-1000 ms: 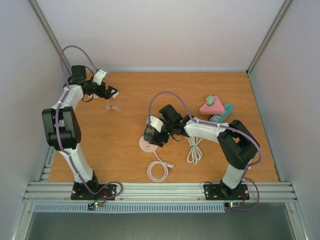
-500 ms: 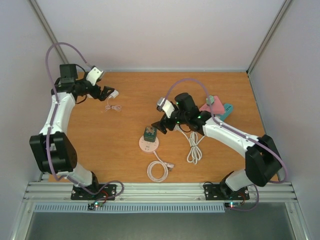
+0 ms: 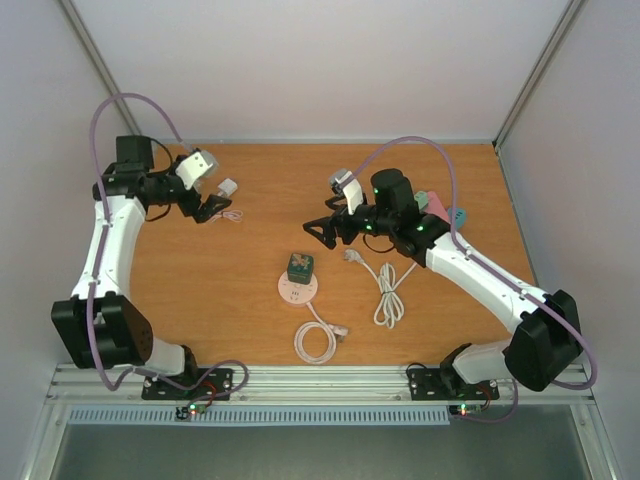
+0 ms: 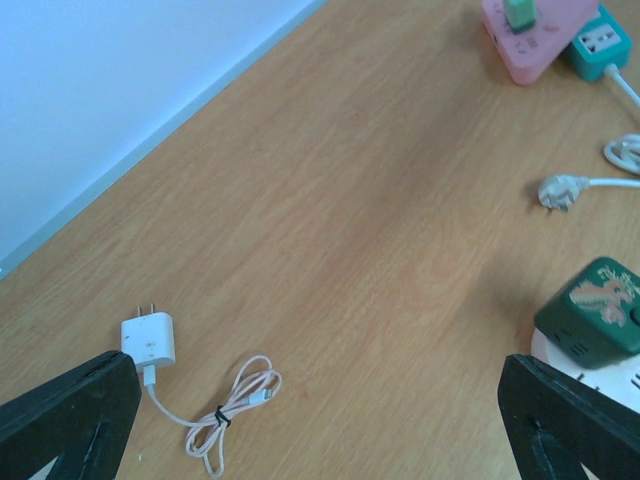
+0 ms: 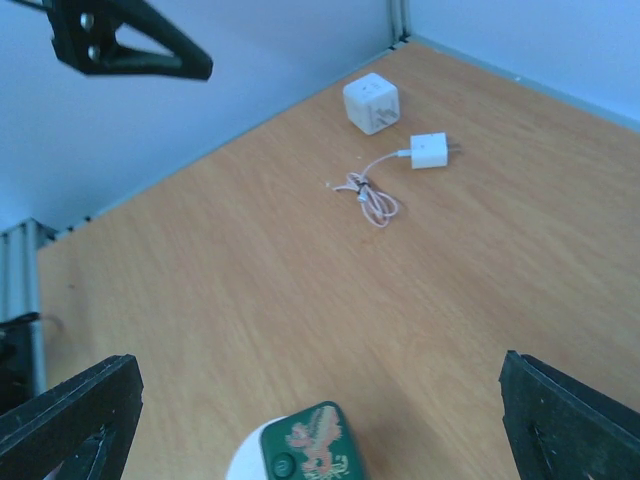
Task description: Pull the plug off the socket
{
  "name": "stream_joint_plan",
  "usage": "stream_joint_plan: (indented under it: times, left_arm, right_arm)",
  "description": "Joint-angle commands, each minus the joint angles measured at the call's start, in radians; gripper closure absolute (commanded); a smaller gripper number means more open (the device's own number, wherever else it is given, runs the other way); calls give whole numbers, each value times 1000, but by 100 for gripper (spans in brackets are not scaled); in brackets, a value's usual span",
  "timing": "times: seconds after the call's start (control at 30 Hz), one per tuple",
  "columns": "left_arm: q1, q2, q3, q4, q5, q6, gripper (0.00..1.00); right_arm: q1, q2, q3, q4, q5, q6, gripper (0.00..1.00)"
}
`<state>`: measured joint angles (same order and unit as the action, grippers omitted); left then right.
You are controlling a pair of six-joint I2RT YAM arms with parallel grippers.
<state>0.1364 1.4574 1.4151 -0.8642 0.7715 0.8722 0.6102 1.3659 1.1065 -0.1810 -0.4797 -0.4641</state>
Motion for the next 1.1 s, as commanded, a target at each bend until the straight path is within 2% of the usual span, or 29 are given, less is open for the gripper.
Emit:
stream_joint_plan:
  times: [0.0,0.17,0.3,0.5,0.6,0.83,1.07]
  left_arm:
    - [-49,-67,-61,-17,-25,100,0]
    - [-151,-113,-173,47,-122,119,0]
    - [-237,-90,-212,53,-110,133,0]
    - [-379,-43,-256,109,-158,112,0]
    - [-438,-25,-285,150,-187,103,0]
    - [-532,22,-341,219,-182,130,0]
    - [-587,93,-341,266,-179,171,1]
  right_arm:
    - [-14,-24,-2,-60,-132,140,2]
    - [-20,-68,-72,-59,-203,245,1]
    - [-50,-120,-159,9,-286,335,1]
    - [-84,-97,-259,54,-484,429,1]
    - [-87,-84,-317,75,-527,427,3]
    - [-87,-41,-451,246,-607,502,29]
    - [-71,99,-455,310,-669,578,49]
